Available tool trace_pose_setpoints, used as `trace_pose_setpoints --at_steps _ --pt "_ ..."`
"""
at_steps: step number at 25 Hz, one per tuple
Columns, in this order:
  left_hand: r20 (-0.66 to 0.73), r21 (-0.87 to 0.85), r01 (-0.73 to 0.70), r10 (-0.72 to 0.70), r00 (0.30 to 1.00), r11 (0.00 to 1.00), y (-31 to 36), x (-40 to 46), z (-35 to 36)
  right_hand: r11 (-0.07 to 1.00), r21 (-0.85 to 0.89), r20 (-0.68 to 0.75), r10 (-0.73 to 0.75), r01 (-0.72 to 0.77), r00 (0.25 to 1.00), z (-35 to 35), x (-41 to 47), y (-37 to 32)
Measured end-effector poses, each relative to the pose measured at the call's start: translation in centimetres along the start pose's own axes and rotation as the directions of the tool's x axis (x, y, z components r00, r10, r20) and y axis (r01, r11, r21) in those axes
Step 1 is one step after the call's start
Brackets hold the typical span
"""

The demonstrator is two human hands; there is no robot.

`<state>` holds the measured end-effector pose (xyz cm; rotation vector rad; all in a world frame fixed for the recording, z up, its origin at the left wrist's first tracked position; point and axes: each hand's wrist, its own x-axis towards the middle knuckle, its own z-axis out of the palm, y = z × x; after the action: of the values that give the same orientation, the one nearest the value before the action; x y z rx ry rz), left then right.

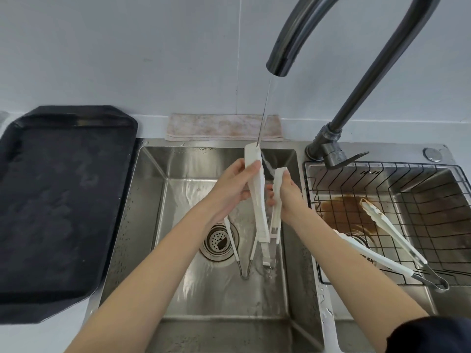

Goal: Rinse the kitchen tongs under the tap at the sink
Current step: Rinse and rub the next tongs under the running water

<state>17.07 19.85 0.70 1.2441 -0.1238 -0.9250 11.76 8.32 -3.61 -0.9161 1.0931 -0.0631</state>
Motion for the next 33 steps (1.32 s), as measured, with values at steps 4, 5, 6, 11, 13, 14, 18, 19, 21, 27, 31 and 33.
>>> trace_pose_setpoints --at_steps 4,5,6,11,13,14,18,19,21,27,31,33 --pt "-0.153 0.050 0.001 0.007 0.988 0.999 0.3 0.4 0.9 0.994 0.058 0.032 0.086 -0.088 0.996 0.5 -0.2 0.6" --pt "-0.194 0.053 0.031 -0.020 0.981 0.998 0.4 0.6 1.0 0.995 0.049 0.028 0.088 -0.089 0.996 0.5 -0.3 0.5" --pt "-0.225 0.044 0.058 -0.047 0.973 0.997 0.5 0.8 1.1 0.996 0.043 0.026 0.082 -0.083 0.996 0.6 -0.4 0.5" --pt "-0.148 -0.278 0.032 -0.075 0.986 0.960 1.1 1.3 1.1 0.998 0.066 0.049 0.018 -0.021 0.999 0.5 -0.8 -0.2" --pt "-0.069 -0.348 0.029 -0.056 0.996 0.937 1.4 1.2 0.9 0.998 0.064 0.046 0.021 -0.024 0.999 0.2 -0.8 -0.3" --pt "-0.041 -0.375 0.034 -0.053 0.998 0.926 1.6 1.2 0.9 0.998 0.057 0.038 0.020 -0.022 0.999 0.1 -0.8 -0.3" --pt "-0.041 -0.325 0.053 -0.071 0.997 0.944 1.8 1.5 1.3 0.998 0.060 0.003 -0.026 0.026 1.000 -0.2 -1.0 -0.7" --pt "-0.080 -0.222 0.035 -0.055 0.995 0.974 1.5 1.6 1.5 0.997 0.069 0.007 -0.026 0.025 1.000 -0.2 -1.2 -1.0" --pt "-0.229 0.011 0.018 -0.015 0.973 1.000 0.6 1.8 1.5 0.997 0.064 0.021 -0.047 0.046 0.999 -0.1 -1.4 -1.5" --pt "-0.440 -0.202 0.126 -0.205 0.874 0.971 -1.1 2.2 -0.9 0.973 -0.111 0.203 -0.177 0.202 0.963 1.3 -3.0 -3.0" --pt "-0.398 -0.078 0.147 -0.166 0.902 0.986 -2.2 1.1 -2.0 0.875 -0.320 0.269 -0.284 0.363 0.921 3.1 -4.4 -4.4" --pt "-0.346 -0.057 0.144 -0.155 0.925 0.988 -2.6 0.8 -2.1 0.799 -0.383 0.287 -0.375 0.464 0.882 4.1 -4.8 -4.6"
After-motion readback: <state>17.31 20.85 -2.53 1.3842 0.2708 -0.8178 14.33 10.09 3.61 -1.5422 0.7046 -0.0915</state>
